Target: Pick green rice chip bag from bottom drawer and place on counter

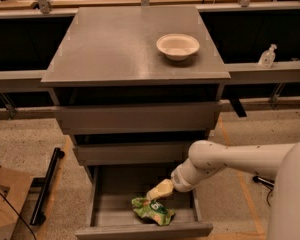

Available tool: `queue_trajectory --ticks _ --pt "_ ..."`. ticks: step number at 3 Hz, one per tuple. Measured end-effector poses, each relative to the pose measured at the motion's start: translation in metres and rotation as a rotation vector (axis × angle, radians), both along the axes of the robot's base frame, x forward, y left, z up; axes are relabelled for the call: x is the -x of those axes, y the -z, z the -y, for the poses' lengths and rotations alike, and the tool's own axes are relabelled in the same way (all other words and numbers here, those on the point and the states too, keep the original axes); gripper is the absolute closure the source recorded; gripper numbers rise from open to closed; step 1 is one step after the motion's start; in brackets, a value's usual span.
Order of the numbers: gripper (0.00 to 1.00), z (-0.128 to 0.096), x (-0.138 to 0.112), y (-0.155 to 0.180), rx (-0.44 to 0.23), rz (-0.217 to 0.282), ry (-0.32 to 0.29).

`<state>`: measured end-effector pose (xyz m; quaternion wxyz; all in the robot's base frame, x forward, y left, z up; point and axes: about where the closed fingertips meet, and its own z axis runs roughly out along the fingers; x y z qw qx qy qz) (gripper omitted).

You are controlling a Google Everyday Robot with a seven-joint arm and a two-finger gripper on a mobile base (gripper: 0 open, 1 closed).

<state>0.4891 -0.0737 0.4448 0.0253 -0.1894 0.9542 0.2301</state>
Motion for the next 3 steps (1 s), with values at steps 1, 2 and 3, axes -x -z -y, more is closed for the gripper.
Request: queue_trajectory --ticks 1,2,3 --pt "0.0 -0.005 0.007 0.026 -0.013 -0.03 0.017" --pt "0.0 -0.005 0.007 0.039 0.03 -0.067 0.033" --pt "0.0 -0.019 -0.004 0.076 0.039 -0.078 0.077"
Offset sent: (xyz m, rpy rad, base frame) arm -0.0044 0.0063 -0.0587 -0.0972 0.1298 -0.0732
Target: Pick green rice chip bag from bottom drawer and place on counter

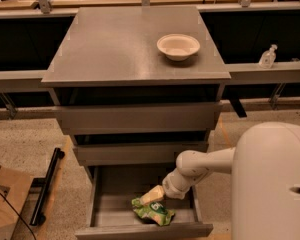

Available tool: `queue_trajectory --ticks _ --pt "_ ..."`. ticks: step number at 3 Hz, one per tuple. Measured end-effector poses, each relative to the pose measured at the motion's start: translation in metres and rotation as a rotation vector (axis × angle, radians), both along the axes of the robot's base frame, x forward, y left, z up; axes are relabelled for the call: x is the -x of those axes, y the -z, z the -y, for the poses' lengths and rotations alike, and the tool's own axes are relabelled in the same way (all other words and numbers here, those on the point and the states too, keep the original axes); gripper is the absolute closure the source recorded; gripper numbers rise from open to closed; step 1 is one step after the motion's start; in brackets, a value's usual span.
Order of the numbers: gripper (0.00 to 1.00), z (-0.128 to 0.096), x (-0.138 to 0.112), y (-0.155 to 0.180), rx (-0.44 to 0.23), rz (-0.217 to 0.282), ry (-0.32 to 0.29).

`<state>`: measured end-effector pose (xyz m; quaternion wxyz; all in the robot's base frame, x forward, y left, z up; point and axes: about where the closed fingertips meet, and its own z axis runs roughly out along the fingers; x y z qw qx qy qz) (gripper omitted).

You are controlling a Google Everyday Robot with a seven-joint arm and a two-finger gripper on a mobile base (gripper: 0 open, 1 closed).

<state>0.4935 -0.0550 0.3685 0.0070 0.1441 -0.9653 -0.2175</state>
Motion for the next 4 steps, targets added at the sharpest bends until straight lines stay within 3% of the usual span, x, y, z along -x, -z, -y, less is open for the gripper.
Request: queue_trajectory --ticks 1,2,4 --pt "0.0 -0.009 -0.013 0.051 0.007 0.013 0.073" --pt "0.0 -0.013 -0.026 0.111 0.027 -0.012 0.165" --pt "0.0 -0.018 -0.033 0.23 0.058 -0.139 0.291"
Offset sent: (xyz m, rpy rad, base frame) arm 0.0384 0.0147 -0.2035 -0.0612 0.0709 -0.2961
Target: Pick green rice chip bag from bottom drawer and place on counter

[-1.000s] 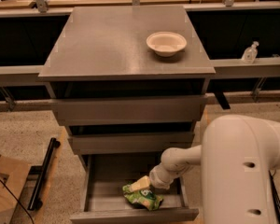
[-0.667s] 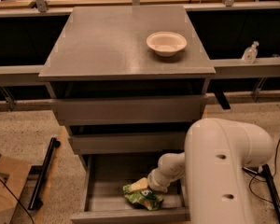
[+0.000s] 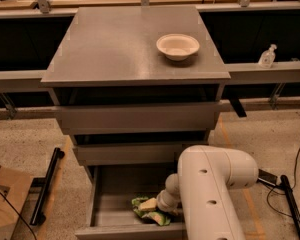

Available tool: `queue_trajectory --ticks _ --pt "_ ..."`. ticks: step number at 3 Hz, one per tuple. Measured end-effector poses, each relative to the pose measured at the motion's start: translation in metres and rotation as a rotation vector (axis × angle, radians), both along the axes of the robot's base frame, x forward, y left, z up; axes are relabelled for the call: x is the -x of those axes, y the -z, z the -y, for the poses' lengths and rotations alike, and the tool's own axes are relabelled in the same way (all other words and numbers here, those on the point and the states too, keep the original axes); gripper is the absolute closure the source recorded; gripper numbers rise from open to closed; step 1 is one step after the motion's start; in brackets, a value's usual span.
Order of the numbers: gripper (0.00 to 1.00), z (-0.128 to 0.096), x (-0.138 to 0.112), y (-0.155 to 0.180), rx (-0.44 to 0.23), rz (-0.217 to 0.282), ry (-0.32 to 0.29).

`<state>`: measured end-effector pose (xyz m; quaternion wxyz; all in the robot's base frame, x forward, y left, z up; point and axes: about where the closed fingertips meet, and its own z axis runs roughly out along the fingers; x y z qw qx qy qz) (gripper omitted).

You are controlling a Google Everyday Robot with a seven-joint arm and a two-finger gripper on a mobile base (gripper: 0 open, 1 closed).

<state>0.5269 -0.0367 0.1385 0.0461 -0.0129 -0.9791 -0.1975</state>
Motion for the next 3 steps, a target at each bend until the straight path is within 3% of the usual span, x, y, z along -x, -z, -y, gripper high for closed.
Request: queue_trajectory --ticks 1,3 --pt "0.17 0.002 -0.008 0.015 -0.007 -0.001 0.049" --pt "0.64 0.009 -0.012 -0.029 0.001 0.077 0.037"
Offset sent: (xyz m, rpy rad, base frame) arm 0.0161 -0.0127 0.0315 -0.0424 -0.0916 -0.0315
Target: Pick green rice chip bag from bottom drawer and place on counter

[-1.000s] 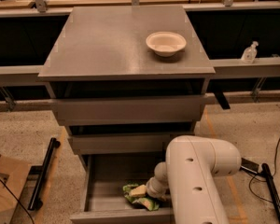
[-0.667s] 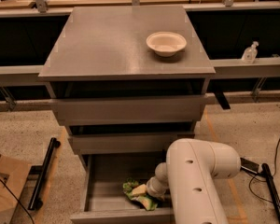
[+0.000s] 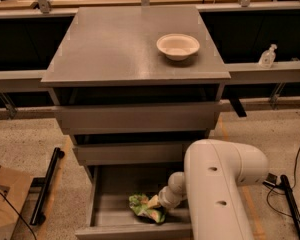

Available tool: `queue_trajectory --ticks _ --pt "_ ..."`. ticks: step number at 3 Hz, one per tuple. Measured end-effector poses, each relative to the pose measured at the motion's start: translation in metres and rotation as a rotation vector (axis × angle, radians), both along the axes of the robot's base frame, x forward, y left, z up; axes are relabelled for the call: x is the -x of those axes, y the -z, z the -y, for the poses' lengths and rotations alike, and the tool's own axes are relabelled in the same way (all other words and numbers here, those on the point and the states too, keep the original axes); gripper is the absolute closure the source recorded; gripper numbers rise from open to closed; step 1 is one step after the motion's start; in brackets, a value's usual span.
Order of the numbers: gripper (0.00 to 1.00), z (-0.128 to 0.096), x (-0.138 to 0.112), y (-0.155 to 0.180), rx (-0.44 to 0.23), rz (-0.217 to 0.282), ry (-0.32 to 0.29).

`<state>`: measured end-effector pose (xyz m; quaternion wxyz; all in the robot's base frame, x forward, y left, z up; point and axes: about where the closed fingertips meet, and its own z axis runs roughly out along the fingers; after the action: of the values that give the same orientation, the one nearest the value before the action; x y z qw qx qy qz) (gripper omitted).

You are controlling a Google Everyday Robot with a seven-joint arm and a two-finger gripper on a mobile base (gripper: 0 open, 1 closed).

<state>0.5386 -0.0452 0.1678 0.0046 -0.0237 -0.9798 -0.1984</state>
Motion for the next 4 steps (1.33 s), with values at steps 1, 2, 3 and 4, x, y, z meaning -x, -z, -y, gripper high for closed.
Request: queue_trajectory --ticks 1,2,3,4 --pt "0.88 0.0 0.005 -0.027 -0.041 0.02 -0.014" --pt "1.0 0.007 0.009 -0.062 -0.092 0.05 -0.019" --pt "1.0 0.014 0.014 -0.094 -0.149 0.078 -0.018" --pt "1.0 0.032 0.015 -0.139 -0.175 0.09 -0.047"
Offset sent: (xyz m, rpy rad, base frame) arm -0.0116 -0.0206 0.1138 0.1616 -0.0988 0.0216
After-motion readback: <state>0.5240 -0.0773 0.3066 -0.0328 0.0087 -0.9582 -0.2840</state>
